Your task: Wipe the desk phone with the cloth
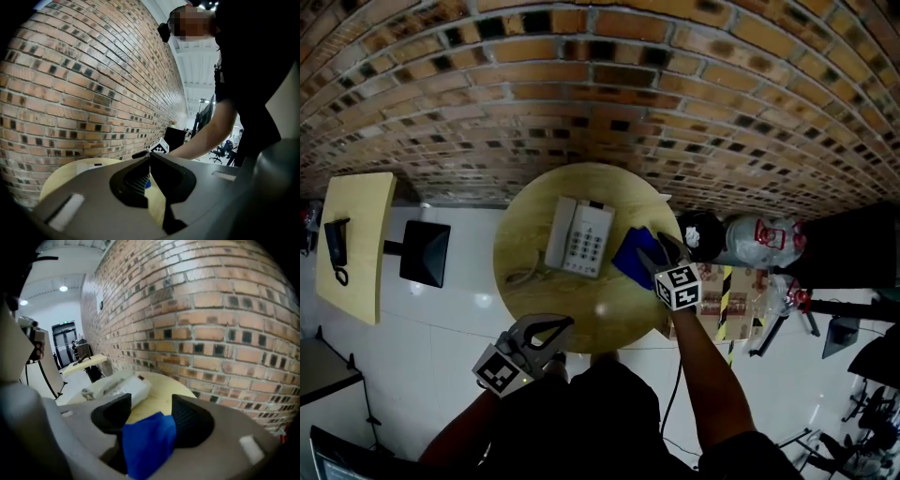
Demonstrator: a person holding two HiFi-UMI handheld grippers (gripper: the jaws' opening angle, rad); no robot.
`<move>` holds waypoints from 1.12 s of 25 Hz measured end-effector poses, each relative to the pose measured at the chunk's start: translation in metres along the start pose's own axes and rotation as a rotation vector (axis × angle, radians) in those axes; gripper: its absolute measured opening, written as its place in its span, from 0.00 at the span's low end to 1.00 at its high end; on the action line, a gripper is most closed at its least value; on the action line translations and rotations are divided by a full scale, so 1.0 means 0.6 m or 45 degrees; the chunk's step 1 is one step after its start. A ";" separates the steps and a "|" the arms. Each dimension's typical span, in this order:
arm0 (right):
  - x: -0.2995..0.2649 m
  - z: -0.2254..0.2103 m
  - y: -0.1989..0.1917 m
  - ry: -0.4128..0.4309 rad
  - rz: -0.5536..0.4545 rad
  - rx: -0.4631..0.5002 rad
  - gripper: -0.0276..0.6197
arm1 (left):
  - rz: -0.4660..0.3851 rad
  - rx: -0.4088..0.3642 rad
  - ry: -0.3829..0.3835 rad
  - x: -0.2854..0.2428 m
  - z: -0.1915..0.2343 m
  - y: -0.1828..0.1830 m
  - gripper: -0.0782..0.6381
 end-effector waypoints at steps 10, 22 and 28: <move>0.191 0.277 0.157 0.227 -0.430 0.067 0.29 | -0.118 -0.082 -0.133 0.064 -0.023 0.049 0.11; 0.280 0.528 0.183 0.314 -0.581 0.080 0.05 | -0.169 -0.159 -0.270 0.172 -0.075 0.059 0.11; 0.296 0.568 0.195 0.277 -0.629 0.106 0.04 | -0.219 -0.188 -0.292 0.198 -0.084 0.070 0.11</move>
Point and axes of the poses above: the fingertips, and each gripper's own axes: x backward along the fingers, z to its left, y out of its top, the point moved 5 cm from there along x, backward along the fingers, and after that the axes turned 5 degrees about y, right-handed, at the moved point
